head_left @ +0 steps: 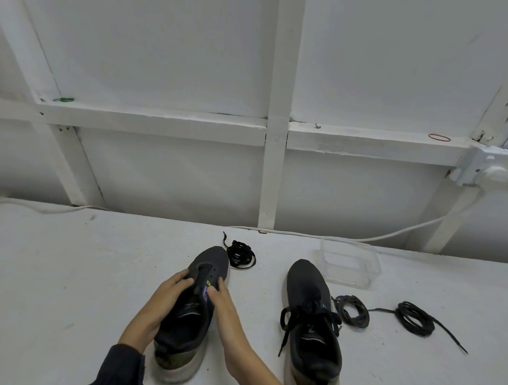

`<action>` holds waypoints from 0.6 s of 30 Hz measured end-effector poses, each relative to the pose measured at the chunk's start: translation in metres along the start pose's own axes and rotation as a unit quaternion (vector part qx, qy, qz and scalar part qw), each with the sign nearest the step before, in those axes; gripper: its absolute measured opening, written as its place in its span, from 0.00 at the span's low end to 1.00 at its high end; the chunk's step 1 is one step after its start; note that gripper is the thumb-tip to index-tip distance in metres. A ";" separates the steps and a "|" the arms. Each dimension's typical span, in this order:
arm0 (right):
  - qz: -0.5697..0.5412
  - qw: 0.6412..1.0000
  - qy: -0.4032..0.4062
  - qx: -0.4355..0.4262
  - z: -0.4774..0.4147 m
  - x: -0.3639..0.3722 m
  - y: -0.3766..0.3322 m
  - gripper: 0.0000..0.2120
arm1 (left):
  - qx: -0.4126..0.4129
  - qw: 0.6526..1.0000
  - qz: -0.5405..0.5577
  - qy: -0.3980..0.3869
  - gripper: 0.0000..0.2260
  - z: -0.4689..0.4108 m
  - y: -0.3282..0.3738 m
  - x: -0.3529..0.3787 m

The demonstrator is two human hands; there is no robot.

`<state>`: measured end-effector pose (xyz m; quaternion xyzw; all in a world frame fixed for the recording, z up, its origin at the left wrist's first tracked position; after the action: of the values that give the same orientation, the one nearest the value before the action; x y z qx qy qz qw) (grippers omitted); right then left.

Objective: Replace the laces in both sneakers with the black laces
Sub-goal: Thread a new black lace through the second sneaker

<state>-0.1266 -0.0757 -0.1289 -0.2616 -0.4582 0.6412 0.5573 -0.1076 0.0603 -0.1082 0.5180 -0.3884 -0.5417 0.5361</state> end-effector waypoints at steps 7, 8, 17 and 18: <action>-0.025 0.999 0.045 -0.012 -0.022 0.001 0.007 0.32 | 0.002 0.998 0.065 -0.020 0.12 -0.002 -0.006 0.000; -0.032 0.998 0.052 -0.013 -0.025 0.000 0.007 0.34 | 0.006 0.998 0.066 -0.021 0.15 -0.003 -0.007 0.000; -0.050 0.991 0.113 -0.043 -0.057 0.020 0.022 0.48 | 0.011 0.996 0.083 -0.037 0.22 -0.002 -0.010 0.002; -0.051 0.992 0.109 -0.040 -0.061 0.019 0.025 0.47 | 0.009 0.996 0.080 -0.034 0.22 -0.002 -0.011 0.001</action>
<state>-0.0919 -0.0388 -0.1745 -0.3280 -0.4326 0.5610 0.6249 -0.1076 0.0612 -0.1193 0.4710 -0.4514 -0.5113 0.5595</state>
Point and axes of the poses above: each hand's wrist, its own z-axis away from the middle knuckle, its own x-axis out of the palm, y = z × x, the point moved 2 cm from there along -z, towards the middle knuckle, and after that the axes turned 12 degrees about x, right-handed, at the moved point
